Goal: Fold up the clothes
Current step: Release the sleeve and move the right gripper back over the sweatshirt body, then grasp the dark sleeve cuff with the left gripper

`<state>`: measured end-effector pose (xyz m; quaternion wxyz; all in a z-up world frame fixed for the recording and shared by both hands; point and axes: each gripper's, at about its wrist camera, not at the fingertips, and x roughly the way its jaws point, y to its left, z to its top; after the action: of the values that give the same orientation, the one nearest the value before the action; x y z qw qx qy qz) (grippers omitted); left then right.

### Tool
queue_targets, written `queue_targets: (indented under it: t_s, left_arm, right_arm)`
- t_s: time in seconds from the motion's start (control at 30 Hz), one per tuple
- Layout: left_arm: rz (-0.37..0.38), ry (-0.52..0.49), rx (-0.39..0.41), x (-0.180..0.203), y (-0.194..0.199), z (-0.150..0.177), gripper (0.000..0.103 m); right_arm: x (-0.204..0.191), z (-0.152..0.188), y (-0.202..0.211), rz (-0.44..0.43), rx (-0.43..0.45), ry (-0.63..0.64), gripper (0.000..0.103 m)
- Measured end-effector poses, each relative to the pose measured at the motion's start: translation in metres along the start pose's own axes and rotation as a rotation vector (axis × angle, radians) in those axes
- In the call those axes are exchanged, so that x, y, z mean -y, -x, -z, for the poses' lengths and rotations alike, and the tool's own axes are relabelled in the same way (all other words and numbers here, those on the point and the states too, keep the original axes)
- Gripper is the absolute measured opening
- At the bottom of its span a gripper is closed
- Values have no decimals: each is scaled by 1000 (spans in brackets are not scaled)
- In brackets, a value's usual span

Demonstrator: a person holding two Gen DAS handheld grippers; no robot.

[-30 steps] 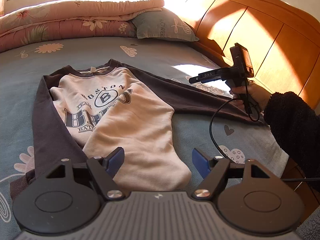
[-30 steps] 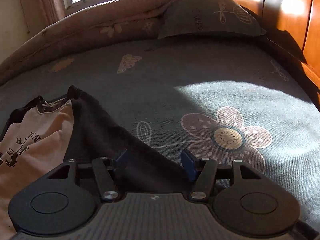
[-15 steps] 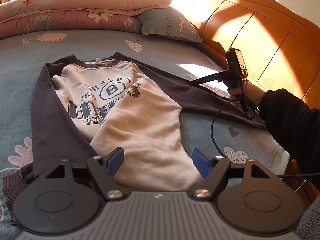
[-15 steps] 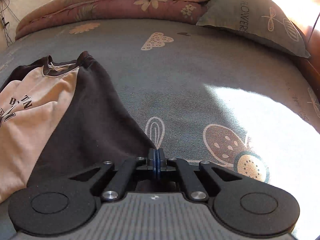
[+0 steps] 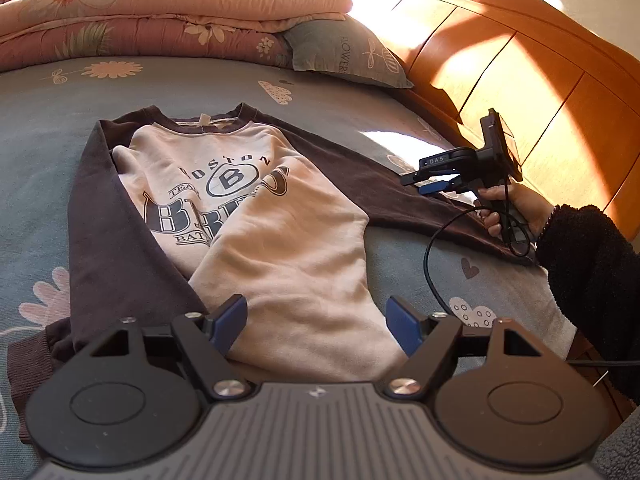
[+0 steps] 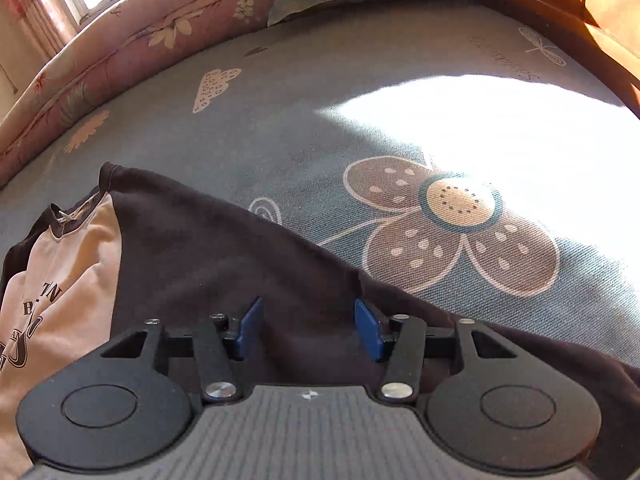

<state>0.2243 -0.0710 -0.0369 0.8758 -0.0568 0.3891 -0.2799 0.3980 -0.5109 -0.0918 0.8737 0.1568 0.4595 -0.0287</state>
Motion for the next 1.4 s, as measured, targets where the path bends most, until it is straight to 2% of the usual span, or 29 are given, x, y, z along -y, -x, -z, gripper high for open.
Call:
queue_targets:
  t_s: [0.07,0.17,0.23,0.3,0.33,0.4,0.43,0.47,0.5,0.57,0.63,0.87,1.07,1.13,1.27,1.37,1.4]
  left_arm:
    - [-7,-1,7,3,5,0,76]
    - [2,-20,10,7,10,2,77]
    - [9,-32,8,9,12,3,79]
    - [10,-37,-6,10,9,3,79]
    - [17,-38,-10,11,8,4,79]
    - [12,-23,-26,12,6,5,79]
    - [9,-15,-35,13,5,6,79]
    - [5,-17,-37,14,6,8,79]
    - [-2,-24,-38,16,9,9,79]
    - [-15,-40,-42,18,15,13,79]
    - [-28,-43,-45,16,21,15,79]
    - [-63,-23,-38,8,44,27,79]
    - [-92,-17,-15,1,67,48,79]
    - [-106,-20,-10,-3,73,56,79]
    - [-157,-53,-3,-12,73,70,79]
    - [-186,-89,-2,-19,70,79,79]
    - [-205,-102,-10,-20,67,80,79]
  right_arm:
    - [15,-8,1,25,37,-39,57]
    - [28,-6,32,-20,48,-87,65]
    - [31,9,54,-52,38,-81,78]
    - [43,30,67,-63,-6,-85,78]
    - [54,38,68,-52,-28,-101,78]
    - [83,50,64,32,-48,-153,78]
    - [98,53,69,42,-7,-184,72]
    - [113,55,74,56,32,-215,72]
    - [119,55,81,113,50,-252,73]
    - [122,58,100,165,79,-272,75]
    - [109,67,116,71,76,-233,82]
    - [0,130,139,-154,3,23,88]
    - [-81,179,130,-356,-61,80,90]
    - [-106,193,123,-360,-81,106,90]
    - [-149,219,109,-301,-53,241,90]
    - [-166,240,97,-268,-16,305,96]
    - [-171,246,93,-258,-2,326,103]
